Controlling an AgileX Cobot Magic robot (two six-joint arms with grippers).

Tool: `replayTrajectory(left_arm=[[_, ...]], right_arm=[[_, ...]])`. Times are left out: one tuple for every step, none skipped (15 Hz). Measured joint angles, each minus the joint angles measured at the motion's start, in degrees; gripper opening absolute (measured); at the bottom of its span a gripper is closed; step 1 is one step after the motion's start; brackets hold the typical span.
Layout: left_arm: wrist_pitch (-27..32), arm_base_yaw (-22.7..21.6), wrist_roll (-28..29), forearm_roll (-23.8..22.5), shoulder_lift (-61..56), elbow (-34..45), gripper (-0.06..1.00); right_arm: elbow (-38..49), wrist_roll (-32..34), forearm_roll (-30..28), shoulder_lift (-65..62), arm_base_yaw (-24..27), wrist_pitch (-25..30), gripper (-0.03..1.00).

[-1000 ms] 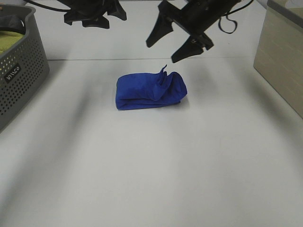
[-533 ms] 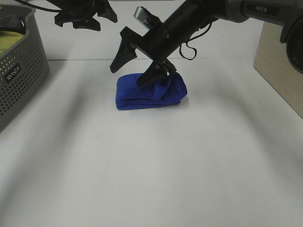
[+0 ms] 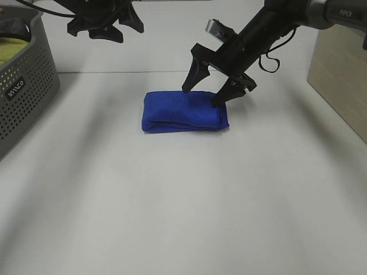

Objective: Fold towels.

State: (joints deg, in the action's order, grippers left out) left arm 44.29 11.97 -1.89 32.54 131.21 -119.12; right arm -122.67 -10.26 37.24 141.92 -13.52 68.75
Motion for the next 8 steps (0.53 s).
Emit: replayTrajectory(left_arm=[[0.2,0.0,0.0,0.0,0.0,0.0,0.54],[0.5,0.0,0.0,0.0,0.0,0.0,0.54],[0.9,0.0,0.0,0.0,0.0,0.0,0.54],[1.5,0.0,0.0,0.0,0.0,0.0,0.54],[2.6,0.0,0.0,-0.1,0.0,0.0,0.54],[4.1,0.0,0.0,-0.7,-0.1,0.0,0.54],[5.5,0.0,0.0,-2.5,-0.3,0.0,0.54],[7.6,0.0,0.0,-5.0,-0.9,0.0,0.54]], right_arm=[[0.0,0.0,-0.5,0.0,0.3,0.0,0.78],[0.0,0.1,-1.8,0.0,0.4,-0.2,0.78],[0.0,0.4,-3.0,0.0,0.4,-0.5,0.78],[0.0,0.5,-3.6,0.0,0.4,-1.0,0.78],[0.0,0.5,-3.9,0.0,0.4,-1.5,0.78],[0.0,0.5,-4.0,0.0,0.4,-1.5,0.78],[0.0,0.5,-4.0,0.0,0.4,-1.5,0.78],[0.0,0.5,-4.8,-0.1,0.4,-0.9,0.78]])
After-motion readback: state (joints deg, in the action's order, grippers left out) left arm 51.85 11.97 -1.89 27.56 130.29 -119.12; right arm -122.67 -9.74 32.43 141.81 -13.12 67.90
